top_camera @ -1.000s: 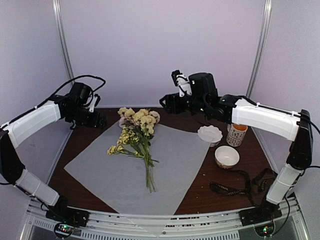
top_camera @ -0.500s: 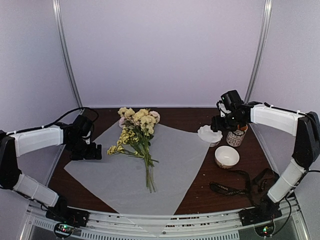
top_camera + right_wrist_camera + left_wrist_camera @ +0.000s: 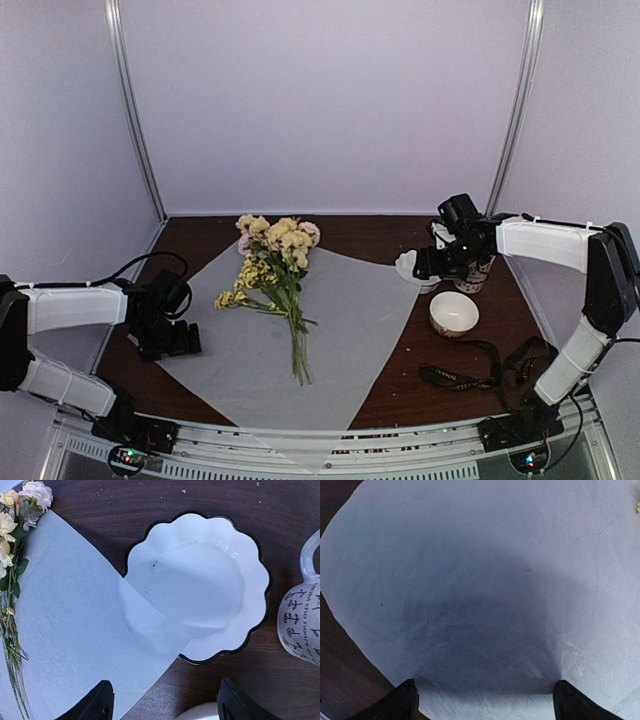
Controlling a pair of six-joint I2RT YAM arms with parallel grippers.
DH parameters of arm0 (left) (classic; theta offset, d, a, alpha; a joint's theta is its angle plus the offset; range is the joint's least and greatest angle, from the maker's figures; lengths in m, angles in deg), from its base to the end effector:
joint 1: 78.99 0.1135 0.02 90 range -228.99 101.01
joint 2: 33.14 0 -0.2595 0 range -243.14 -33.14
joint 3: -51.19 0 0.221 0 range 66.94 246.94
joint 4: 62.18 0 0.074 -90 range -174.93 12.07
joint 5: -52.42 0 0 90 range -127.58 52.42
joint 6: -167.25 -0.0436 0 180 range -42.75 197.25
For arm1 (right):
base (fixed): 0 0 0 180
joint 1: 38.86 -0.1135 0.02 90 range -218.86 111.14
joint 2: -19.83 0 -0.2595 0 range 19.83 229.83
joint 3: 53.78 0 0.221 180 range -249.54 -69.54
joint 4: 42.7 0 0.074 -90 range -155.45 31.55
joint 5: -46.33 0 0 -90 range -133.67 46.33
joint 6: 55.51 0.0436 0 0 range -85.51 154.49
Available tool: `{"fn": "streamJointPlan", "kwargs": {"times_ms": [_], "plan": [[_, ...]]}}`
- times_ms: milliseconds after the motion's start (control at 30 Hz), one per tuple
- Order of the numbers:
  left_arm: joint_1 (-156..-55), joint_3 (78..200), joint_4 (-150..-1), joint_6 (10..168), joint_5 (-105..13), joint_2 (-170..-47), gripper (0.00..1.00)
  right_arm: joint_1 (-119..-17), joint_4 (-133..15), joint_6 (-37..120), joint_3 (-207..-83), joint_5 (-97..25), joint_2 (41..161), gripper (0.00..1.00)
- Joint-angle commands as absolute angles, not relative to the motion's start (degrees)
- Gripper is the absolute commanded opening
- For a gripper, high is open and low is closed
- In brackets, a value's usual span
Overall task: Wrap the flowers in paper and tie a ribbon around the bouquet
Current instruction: Pick up the bottom corner of the flattened wrapping paper.
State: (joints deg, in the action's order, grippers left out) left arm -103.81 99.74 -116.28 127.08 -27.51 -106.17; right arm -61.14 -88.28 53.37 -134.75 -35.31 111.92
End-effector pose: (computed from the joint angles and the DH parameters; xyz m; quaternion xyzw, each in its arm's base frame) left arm 0.1562 -0.0638 0.1555 -0.2231 0.9658 0.0094 0.1318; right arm 0.2850 0.1236 0.2323 -0.0492 0.9545 0.1658 0.2430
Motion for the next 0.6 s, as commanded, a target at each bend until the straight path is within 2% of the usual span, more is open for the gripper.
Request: {"fn": "streamJointPlan", "kwargs": {"times_ms": [0, 233, 433, 467, 567], "plan": [[-103.88, 98.97, -113.47, 129.85, -27.62, -106.63, 0.97, -58.97, -86.79, 52.58, -138.41, -31.05, 116.99, 0.72], [-103.87, 98.06, -111.09, 129.26, -27.94, -109.71, 0.97, -56.41, -88.18, 47.68, -144.14, -24.42, 124.16, 0.71], [-103.90, 98.92, -109.99, 128.19, -27.19, -112.17, 0.96, -55.63, -87.70, 46.69, -144.49, -17.93, 126.77, 0.62], [-103.89, 99.15, -109.87, 127.97, -27.17, -112.75, 0.96, -55.53, -87.38, 47.03, -144.23, -17.04, 126.87, 0.59], [-103.87, 99.77, -109.79, 127.52, -26.50, -114.42, 0.96, -54.68, -84.89, 48.92, -142.82, -15.64, 125.96, 0.40]]}}
